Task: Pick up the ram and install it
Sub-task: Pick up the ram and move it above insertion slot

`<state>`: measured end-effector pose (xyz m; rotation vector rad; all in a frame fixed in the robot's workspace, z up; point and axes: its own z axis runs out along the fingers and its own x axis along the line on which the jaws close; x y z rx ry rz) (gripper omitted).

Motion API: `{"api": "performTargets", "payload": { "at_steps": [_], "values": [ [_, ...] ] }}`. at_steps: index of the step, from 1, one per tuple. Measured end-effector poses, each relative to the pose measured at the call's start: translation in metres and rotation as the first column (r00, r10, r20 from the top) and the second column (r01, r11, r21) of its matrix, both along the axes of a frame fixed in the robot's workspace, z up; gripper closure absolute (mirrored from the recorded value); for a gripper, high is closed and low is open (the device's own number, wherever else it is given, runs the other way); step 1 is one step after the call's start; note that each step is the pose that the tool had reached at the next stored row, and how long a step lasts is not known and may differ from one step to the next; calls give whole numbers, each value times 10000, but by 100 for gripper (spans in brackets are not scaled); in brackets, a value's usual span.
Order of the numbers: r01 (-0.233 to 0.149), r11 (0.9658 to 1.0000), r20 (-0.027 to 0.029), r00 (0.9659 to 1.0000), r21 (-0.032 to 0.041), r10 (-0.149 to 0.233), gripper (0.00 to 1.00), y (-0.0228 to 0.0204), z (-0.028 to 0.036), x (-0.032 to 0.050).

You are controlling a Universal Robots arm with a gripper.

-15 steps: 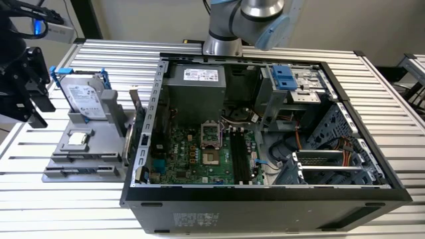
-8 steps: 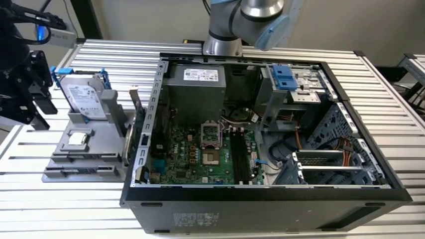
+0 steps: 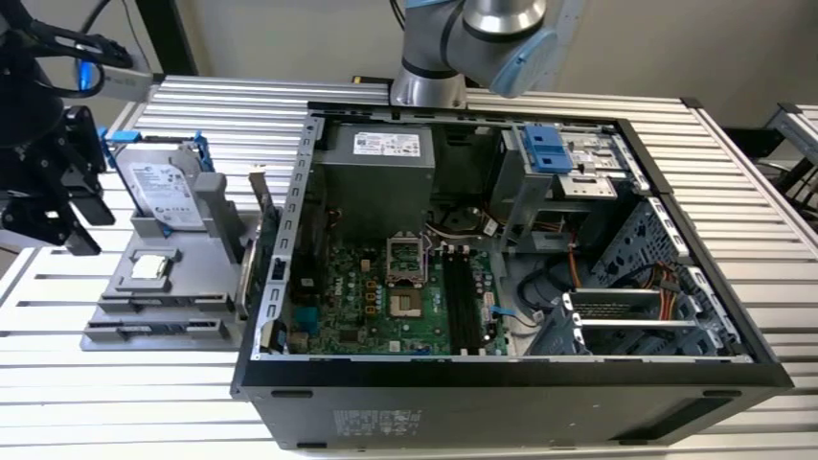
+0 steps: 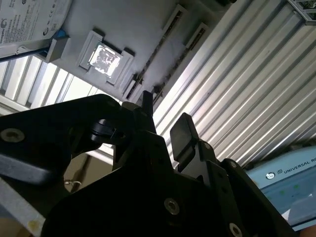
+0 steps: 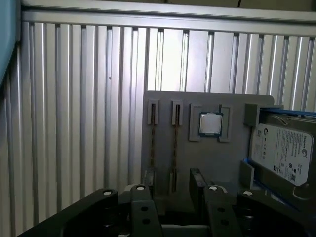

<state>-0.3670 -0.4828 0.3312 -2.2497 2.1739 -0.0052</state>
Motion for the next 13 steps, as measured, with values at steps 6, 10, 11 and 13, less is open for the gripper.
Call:
{"api": "performTargets", "payload": {
  "at_steps": [6, 10, 11, 13],
  "values": [
    [14, 10000, 6, 10000, -19, -14, 0, 0, -92, 0],
    [87, 9999, 5, 10000, -52, -87, 0, 0, -156, 0],
    [96, 9999, 5, 10000, -55, -96, 0, 0, -172, 0],
    [124, 9999, 6, 9999, -63, -124, 0, 0, -206, 0]
  ]
}}
